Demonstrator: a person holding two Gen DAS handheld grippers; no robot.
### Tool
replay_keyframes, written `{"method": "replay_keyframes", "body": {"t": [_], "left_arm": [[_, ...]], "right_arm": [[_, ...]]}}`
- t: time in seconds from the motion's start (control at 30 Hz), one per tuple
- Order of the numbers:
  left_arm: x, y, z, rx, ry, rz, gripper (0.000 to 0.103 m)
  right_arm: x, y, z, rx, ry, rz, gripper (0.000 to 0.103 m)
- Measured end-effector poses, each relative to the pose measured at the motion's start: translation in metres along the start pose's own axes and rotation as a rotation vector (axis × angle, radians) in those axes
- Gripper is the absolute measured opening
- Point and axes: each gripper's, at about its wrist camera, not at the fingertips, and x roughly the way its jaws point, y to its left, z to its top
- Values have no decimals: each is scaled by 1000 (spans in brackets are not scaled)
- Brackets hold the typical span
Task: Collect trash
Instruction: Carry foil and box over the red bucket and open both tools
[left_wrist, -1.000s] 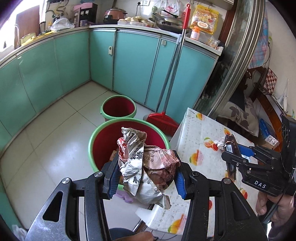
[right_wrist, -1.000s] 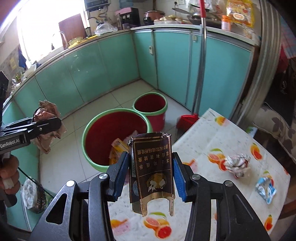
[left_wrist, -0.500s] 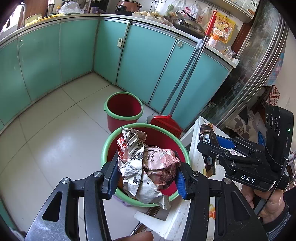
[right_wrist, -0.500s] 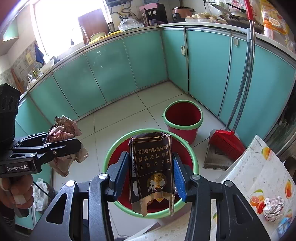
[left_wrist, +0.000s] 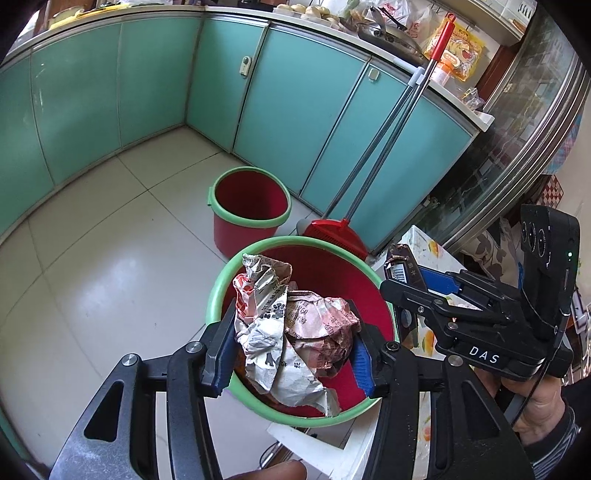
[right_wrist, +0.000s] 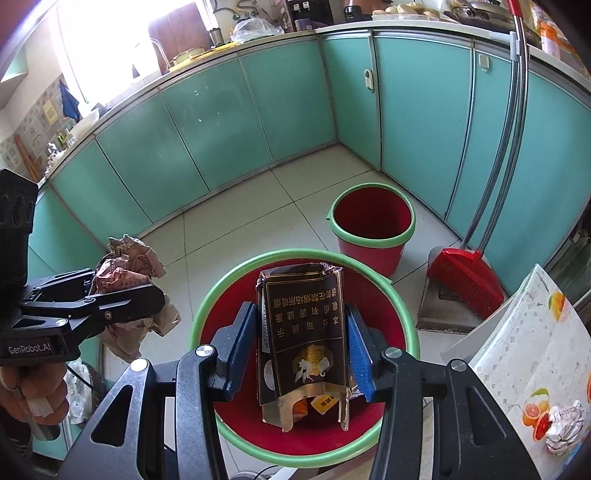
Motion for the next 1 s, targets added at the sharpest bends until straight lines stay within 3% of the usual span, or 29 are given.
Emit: {"method": "replay_keyframes", "body": {"t": [0.07, 0.13, 0.2, 0.53, 1.0], "left_arm": [[3, 2, 0, -6, 4, -2, 50], [6, 4, 0, -10, 8, -3, 50], [8, 5, -1, -12, 11, -4, 50], [14, 5, 1, -6, 21, -8, 51], [42, -36, 8, 54, 63, -48, 55]], "right_arm": [[5, -1, -2, -2, 9, -7, 47], [10, -3, -2, 5, 16, -9, 64], [13, -6, -3, 14, 16, -5, 72], [5, -22, -21, 34, 20, -37, 72], [-68, -53, -61, 83, -10, -137, 72]]}}
